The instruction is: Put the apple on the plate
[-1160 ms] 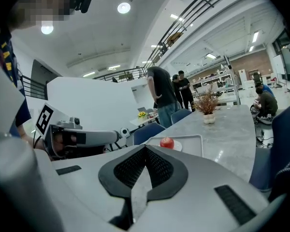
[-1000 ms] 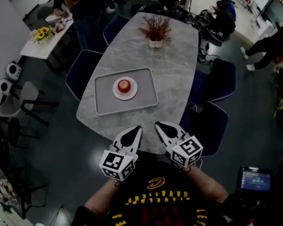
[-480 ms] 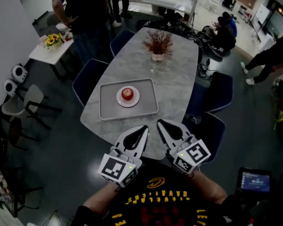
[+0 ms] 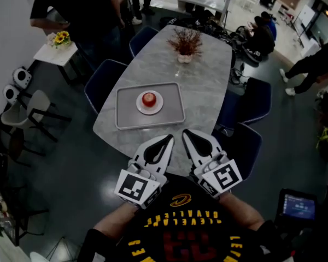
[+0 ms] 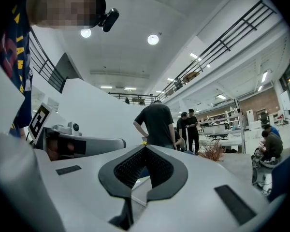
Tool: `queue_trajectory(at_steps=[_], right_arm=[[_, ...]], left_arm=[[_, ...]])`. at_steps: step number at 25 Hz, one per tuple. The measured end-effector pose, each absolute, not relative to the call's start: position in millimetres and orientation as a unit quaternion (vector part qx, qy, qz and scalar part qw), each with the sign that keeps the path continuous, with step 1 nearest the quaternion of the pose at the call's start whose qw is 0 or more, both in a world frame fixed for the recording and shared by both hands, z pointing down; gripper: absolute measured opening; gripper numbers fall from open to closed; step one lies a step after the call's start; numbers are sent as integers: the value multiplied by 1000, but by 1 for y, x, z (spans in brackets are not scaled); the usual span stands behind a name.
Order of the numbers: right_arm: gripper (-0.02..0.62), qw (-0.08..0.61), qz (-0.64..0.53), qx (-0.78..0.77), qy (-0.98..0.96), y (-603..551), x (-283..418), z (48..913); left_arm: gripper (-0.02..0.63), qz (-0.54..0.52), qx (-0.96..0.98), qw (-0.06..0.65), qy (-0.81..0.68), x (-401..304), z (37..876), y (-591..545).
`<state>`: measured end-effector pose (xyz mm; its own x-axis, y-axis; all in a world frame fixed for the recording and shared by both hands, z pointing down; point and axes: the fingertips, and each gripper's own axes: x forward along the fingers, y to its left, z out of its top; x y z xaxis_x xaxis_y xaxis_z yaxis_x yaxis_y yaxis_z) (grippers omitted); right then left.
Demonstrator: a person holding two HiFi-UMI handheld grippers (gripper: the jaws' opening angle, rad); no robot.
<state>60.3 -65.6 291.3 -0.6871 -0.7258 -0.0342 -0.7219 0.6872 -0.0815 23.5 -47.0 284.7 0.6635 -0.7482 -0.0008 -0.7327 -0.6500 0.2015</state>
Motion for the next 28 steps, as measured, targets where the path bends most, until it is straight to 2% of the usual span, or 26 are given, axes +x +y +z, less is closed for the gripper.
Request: queue_trajectory(at_steps=[28], right_arm=[[6, 16, -30, -383, 923, -60, 51, 298]], left_arm=[[2, -37, 898, 106, -426, 16, 285, -50]])
